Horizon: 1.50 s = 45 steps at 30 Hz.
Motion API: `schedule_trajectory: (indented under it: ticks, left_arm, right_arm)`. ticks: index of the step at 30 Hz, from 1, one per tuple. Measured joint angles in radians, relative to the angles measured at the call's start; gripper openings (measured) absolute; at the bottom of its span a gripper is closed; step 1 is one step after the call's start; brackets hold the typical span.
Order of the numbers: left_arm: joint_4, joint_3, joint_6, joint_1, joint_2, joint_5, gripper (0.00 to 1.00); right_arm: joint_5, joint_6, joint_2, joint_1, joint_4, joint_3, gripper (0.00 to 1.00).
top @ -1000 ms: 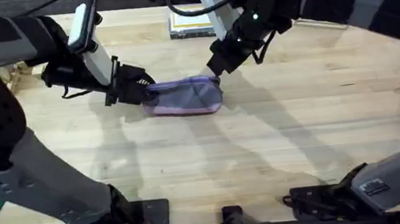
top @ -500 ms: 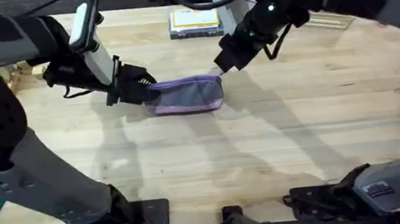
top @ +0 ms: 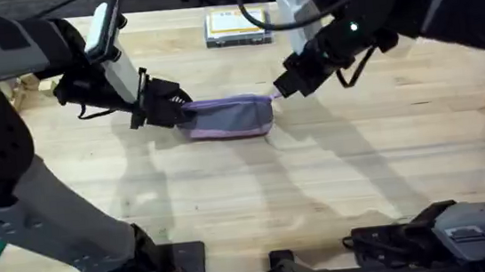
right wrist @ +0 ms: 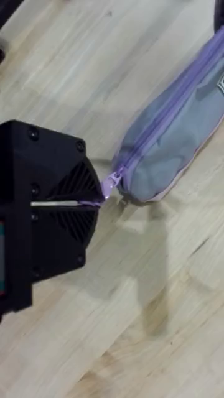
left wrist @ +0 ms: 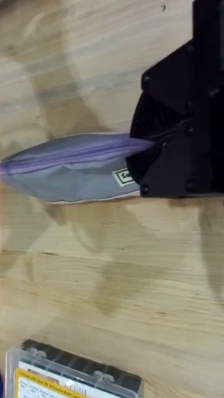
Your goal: Unzip the bag, pick up the pens from the table one at a time and place them inside, then zip the bag closed.
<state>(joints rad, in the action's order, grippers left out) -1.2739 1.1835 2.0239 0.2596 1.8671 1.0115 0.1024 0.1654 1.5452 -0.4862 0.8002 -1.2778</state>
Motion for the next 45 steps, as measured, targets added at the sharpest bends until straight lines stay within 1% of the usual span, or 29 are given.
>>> schedule_trajectory:
  ticks: [6,11,15,16,17,20,21,23,31,36,37,41,42,43,44,45]
  left_arm:
    - [-0.022,0.000,0.000,0.013,0.000,0.007,0.043]
    - [-0.043,-0.001,0.000,0.055,0.000,0.016,0.042]
    - [-0.051,-0.002,0.000,0.084,0.000,0.018,0.043]
    - [-0.056,-0.003,0.000,0.092,0.000,0.018,0.043]
    - [-0.056,-0.003,0.000,0.093,0.000,0.016,0.043]
    - [-0.053,-0.003,0.000,0.118,0.000,0.010,0.043]
    - [-0.050,-0.003,0.000,0.138,0.000,0.008,0.043]
    - [-0.050,-0.003,0.000,0.140,0.000,0.008,0.043]
    - [-0.050,-0.003,0.000,0.129,0.000,0.005,0.042]
    - [-0.049,-0.003,0.000,0.096,0.000,0.005,0.042]
    - [-0.049,-0.003,0.000,0.074,0.000,0.005,0.042]
    - [-0.050,-0.003,0.000,0.067,0.000,0.005,0.048]
    - [-0.049,-0.003,0.001,0.067,0.000,0.006,0.137]
    - [-0.051,-0.003,0.002,0.067,0.000,0.012,0.261]
    - [-0.055,-0.002,0.001,0.066,0.000,0.025,0.430]
    - [-0.057,-0.002,0.000,0.064,0.000,0.031,0.567]
  right_arm:
    - [0.018,0.000,-0.039,0.023,-0.084,0.110,0.034]
    - [0.031,0.000,-0.039,0.025,-0.159,0.194,0.034]
    - [0.040,0.000,-0.047,0.026,-0.195,0.235,0.036]
    - [0.052,-0.002,-0.060,0.027,-0.263,0.312,0.063]
    - [0.034,0.000,-0.065,0.027,-0.256,0.312,0.184]
    - [-0.030,0.008,-0.098,0.053,-0.210,0.337,0.616]
    - [-0.065,0.017,-0.151,0.066,-0.178,0.345,0.975]
    - [-0.075,0.019,-0.204,0.065,-0.148,0.345,0.996]
    - [-0.088,0.018,-0.431,0.065,-0.046,0.345,0.998]
    - [-0.088,0.018,-0.544,0.065,-0.023,0.345,0.998]
    - [-0.088,0.018,-0.583,0.065,-0.012,0.345,0.998]
    - [-0.088,0.019,-0.604,0.065,-0.001,0.345,0.998]
    - [-0.088,0.018,-0.605,0.065,-0.001,0.345,0.998]
    - [-0.088,0.019,-0.605,0.065,0.000,0.345,0.998]
    - [-0.088,0.018,-0.605,0.065,0.000,0.345,0.998]
    - [-0.088,0.018,-0.605,0.065,0.001,0.345,0.998]
